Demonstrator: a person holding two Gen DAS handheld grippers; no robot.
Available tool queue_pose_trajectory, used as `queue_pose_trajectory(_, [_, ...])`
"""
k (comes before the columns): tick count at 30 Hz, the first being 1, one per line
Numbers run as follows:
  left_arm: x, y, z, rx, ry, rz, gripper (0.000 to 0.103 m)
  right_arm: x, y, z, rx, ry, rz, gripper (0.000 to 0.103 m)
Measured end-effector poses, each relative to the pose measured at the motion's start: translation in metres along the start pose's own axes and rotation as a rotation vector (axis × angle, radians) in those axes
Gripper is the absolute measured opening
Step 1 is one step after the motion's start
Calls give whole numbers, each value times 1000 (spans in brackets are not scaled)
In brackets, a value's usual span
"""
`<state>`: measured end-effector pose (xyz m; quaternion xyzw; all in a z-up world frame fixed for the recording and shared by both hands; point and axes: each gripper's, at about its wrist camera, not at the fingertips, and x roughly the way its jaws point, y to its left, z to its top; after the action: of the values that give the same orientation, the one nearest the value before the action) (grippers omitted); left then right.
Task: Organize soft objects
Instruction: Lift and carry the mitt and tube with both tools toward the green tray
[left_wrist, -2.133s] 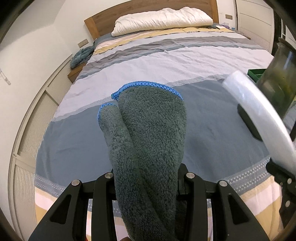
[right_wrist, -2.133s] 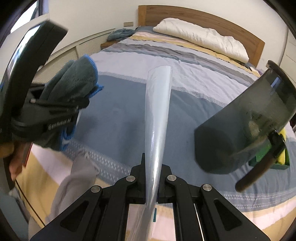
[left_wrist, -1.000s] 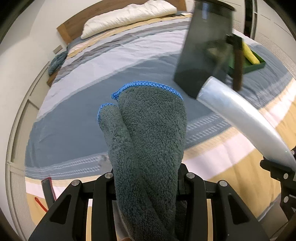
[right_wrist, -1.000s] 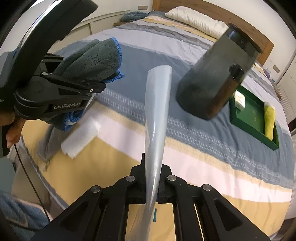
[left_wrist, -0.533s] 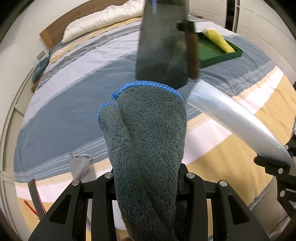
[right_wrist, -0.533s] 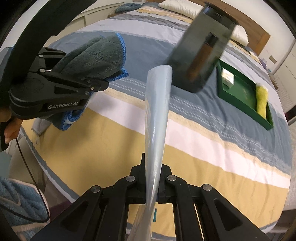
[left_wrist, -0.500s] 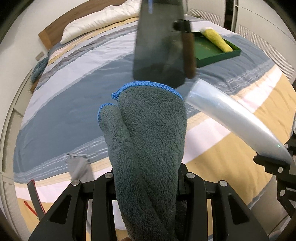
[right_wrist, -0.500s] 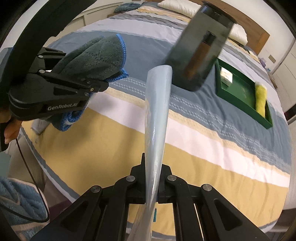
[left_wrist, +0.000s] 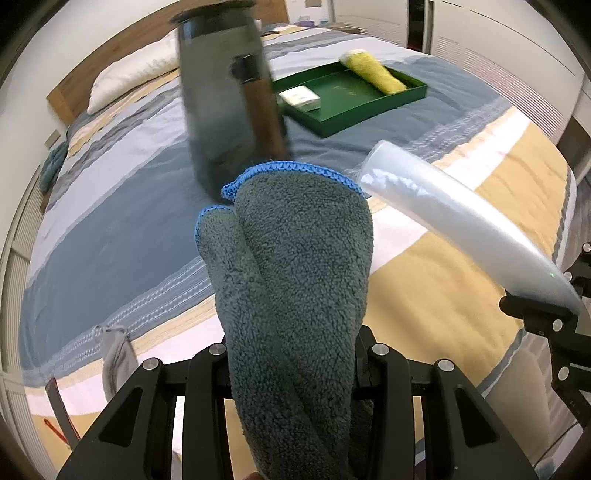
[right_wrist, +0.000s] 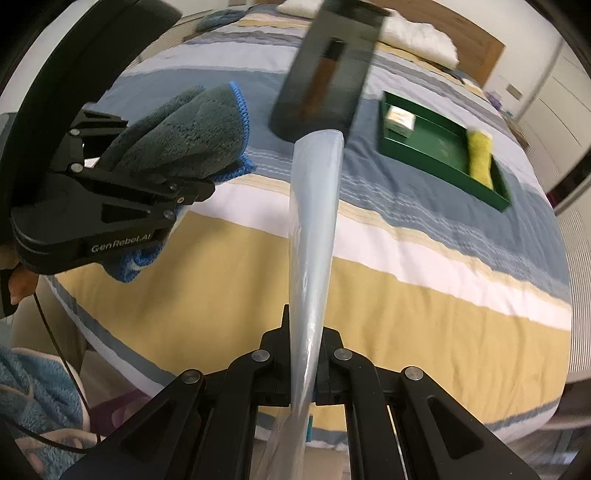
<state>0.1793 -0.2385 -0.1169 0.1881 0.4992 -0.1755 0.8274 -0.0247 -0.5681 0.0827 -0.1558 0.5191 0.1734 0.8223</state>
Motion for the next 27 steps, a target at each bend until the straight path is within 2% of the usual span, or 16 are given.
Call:
queue_pose_trajectory(14, [-9, -50, 36, 78, -39, -51, 32, -13, -61, -29, 194, -43, -37, 5])
queue_pose_trajectory(27, [9, -72, 91, 40, -58, -82, 32, -4, -128, -17, 287, -112, -75, 5])
